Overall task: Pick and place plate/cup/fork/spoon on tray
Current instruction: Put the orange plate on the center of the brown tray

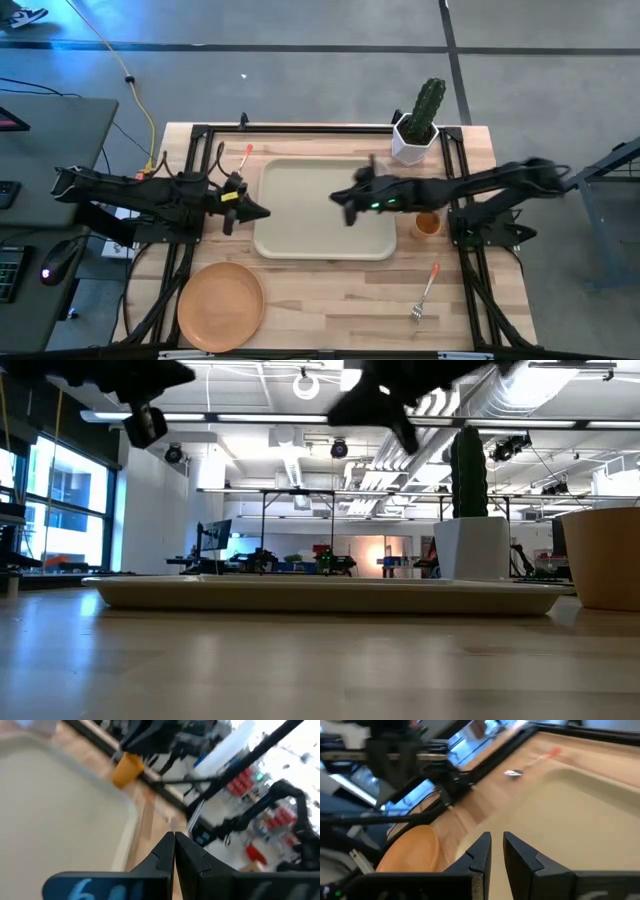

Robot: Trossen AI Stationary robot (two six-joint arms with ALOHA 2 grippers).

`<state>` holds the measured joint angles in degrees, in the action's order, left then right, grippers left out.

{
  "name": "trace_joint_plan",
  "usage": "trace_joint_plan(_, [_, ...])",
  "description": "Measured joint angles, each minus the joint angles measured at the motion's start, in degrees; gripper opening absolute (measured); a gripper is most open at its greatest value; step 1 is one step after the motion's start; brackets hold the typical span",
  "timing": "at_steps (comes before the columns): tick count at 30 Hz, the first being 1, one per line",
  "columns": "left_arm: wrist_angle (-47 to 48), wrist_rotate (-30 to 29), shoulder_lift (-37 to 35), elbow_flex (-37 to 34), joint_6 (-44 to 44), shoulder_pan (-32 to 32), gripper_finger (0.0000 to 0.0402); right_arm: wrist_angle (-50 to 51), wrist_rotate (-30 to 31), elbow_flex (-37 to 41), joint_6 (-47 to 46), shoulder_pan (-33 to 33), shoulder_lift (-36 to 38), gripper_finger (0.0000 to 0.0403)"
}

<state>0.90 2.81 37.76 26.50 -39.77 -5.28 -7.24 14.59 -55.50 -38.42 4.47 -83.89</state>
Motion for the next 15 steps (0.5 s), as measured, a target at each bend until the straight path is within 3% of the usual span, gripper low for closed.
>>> trace_joint_plan(5, [6.4, -4.8, -0.4, 0.0, 4.6, -0.5, 0.0003, 3.4, 0.7, -16.2, 4.2, 2.5, -14.5, 0.0042])
trace_joint_plan(9, [8.1, -11.0, 0.3, 0.0, 4.4, -0.4, 0.0003, 10.0, -2.8, -29.2, 5.4, 3.8, -24.8, 0.0043])
trace_joint_plan(15, [9.0, -8.2, -0.1, 0.0, 2.7, -0.4, 0.0003, 25.0, -4.3, -48.2, 7.8, 5.8, -37.2, 0.0083])
